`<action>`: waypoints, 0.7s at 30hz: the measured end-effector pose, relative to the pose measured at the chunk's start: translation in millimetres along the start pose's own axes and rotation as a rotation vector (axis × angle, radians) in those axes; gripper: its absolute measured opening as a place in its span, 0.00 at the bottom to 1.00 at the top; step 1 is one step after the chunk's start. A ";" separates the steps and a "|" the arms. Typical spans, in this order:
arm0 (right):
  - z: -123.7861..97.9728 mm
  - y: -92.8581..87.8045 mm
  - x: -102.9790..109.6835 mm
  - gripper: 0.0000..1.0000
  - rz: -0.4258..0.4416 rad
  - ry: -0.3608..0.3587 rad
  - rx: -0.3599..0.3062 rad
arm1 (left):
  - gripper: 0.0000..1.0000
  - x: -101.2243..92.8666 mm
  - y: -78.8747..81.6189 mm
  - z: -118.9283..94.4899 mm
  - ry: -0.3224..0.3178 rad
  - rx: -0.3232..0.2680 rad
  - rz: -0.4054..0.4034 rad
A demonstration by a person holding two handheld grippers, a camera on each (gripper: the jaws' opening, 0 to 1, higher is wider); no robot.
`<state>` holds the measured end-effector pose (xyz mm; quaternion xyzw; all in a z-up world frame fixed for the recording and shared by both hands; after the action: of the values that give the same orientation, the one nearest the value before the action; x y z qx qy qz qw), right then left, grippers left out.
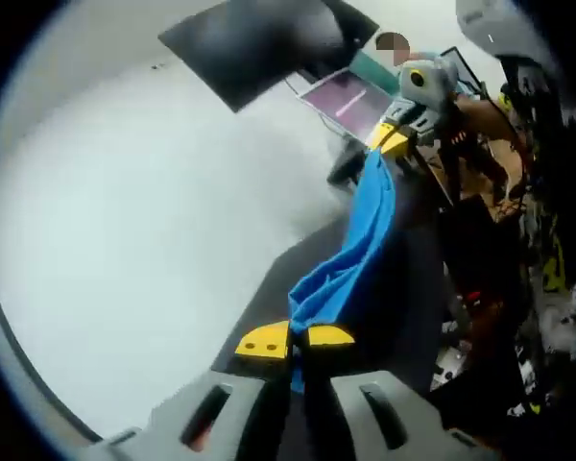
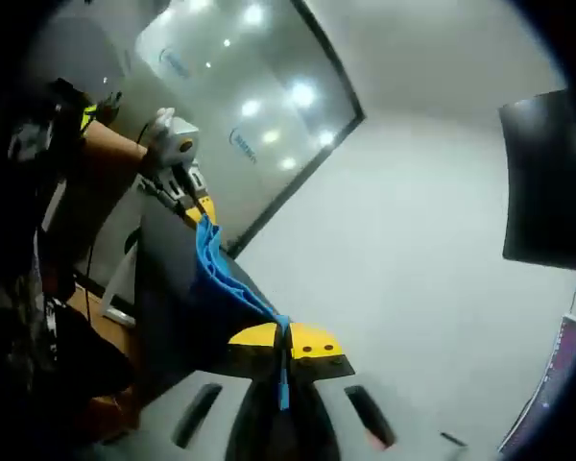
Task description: Spread out the cloth and fold it
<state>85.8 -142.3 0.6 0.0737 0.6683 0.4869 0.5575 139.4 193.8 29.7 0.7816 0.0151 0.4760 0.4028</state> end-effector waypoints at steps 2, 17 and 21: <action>5.0 -4.5 -3.3 0.00 0.014 -0.004 0.016 | 0.00 4.2 -1.2 3.4 0.005 0.020 -0.012; 124.5 -87.8 -33.2 0.00 0.237 -0.091 0.306 | 0.01 48.5 -79.0 137.0 -0.167 0.295 -0.308; 161.8 -131.7 -32.9 0.00 0.312 -0.070 0.428 | 0.01 52.4 -108.4 171.4 -0.222 0.344 -0.447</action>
<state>288.5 -139.2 -58.3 0.3089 0.7169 0.4118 0.4703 336.7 182.9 -39.8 0.8629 0.2232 0.2779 0.3583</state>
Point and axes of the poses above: the point that each gripper's makers call its tool centre point, and the gripper's own axes: z roughly forward along the fingers, x roughly to its left, y roughly out of its top, the point moved 10 cm from there along -z, roughly backward along the fingers, and after that the axes turned 7 degrees about x, right-handed, at the moved point
